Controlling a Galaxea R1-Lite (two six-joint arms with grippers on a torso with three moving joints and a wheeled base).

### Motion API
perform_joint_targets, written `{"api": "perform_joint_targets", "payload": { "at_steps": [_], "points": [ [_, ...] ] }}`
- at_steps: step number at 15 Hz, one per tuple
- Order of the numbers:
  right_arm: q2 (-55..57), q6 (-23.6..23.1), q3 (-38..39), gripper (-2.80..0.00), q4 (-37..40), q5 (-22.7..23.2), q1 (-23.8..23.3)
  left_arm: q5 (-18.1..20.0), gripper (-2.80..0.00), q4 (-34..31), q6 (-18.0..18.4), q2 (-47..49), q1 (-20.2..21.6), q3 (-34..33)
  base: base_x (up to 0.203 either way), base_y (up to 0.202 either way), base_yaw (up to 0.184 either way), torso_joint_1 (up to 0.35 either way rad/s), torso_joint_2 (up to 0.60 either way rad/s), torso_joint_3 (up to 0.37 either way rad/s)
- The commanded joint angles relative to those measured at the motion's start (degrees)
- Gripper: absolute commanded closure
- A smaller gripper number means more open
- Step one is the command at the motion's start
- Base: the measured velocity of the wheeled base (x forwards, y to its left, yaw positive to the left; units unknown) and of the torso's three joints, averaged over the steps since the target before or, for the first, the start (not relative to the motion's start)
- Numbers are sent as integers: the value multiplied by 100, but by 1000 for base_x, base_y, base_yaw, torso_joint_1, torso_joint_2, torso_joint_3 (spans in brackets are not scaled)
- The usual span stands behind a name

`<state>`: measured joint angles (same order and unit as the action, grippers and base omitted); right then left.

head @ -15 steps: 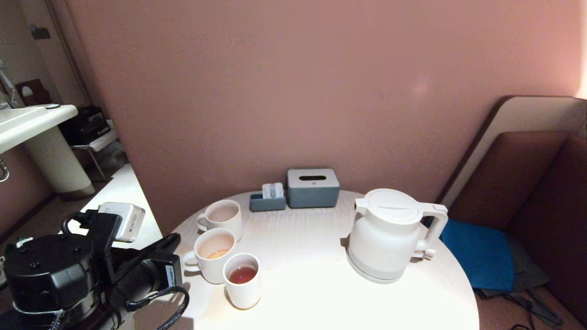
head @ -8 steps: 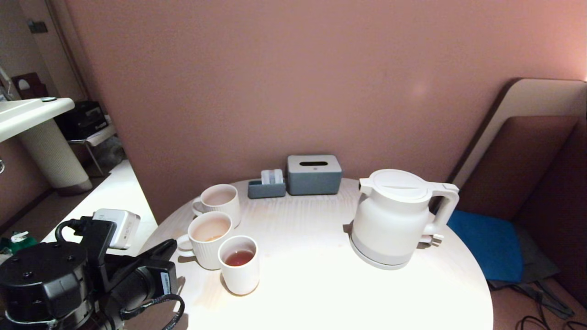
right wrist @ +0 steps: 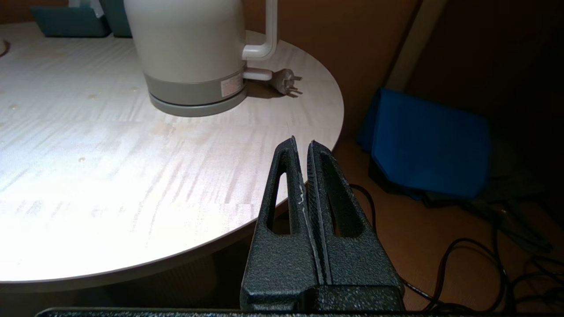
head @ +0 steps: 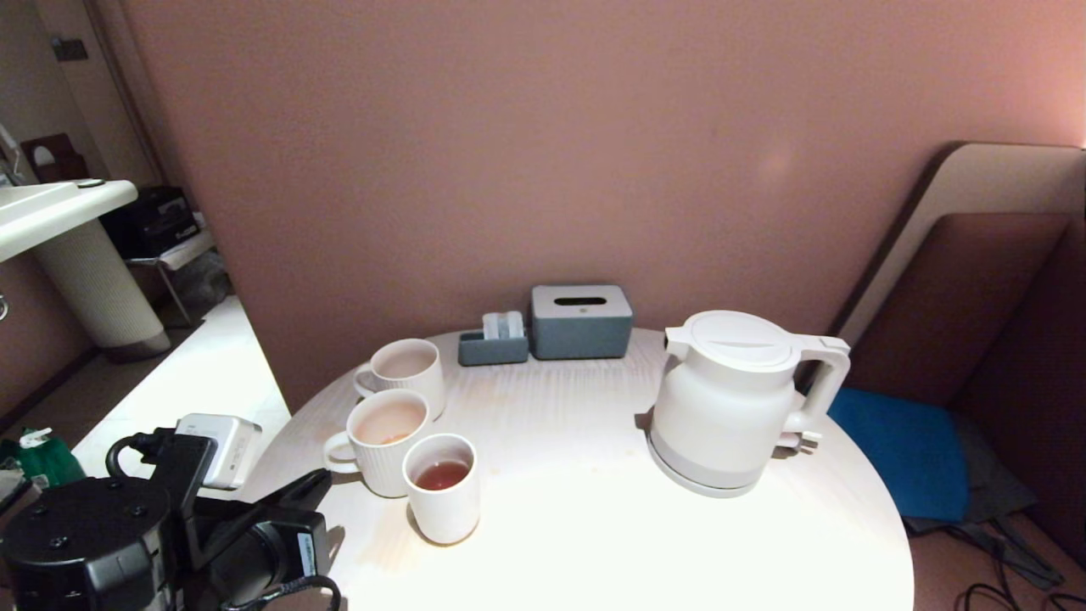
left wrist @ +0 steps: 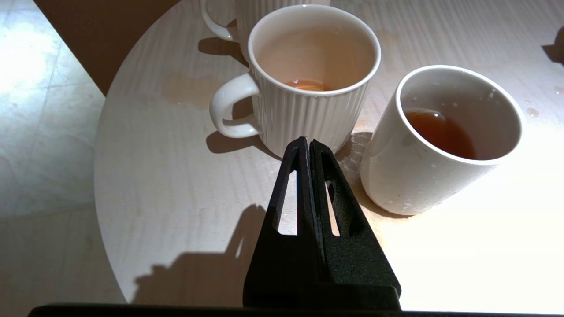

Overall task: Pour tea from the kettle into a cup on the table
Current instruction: Pick up the cup

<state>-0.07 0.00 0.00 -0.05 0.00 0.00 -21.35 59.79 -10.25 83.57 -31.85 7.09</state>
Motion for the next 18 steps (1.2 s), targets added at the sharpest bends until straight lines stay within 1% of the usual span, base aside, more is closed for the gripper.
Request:
{"api": "perform_joint_targets", "payload": {
  "at_steps": [1,2,4,5,6,7,8,11,13,18],
  "points": [
    [7,0,0,0,-4,0,0,-18,0,439,-47,315,-22,-151,0,0,0,0,0,0],
    [7,0,0,0,-4,0,0,-23,0,757,-47,546,-63,-250,0,0,0,0,0,0],
    [7,0,0,0,-4,0,0,-114,0,1646,-37,1128,-247,-511,0,0,0,0,0,0],
    [7,0,0,0,1,0,6,-274,0,2148,-32,1461,-401,-603,0,0,0,0,0,0],
    [7,0,0,0,-4,0,0,-568,0,2570,-34,1777,-560,-653,0,0,0,0,0,0],
    [7,0,0,0,-3,0,0,-897,0,2824,-46,1991,-786,-684,0,0,0,0,0,0],
    [7,0,0,0,-4,0,0,-1026,0,2917,-58,2034,-997,-700,0,0,0,0,0,0],
    [7,0,0,0,-4,0,0,-1101,0,2957,-17,1920,-1406,-709,0,0,0,0,0,0],
    [7,0,0,0,-4,0,0,-1207,0,2916,-47,1867,-1526,-709,0,0,0,0,0,0],
    [7,0,0,0,5,0,0,-1205,0,2576,-80,1898,-1711,-709,0,0,0,0,0,0]
  ]
}}
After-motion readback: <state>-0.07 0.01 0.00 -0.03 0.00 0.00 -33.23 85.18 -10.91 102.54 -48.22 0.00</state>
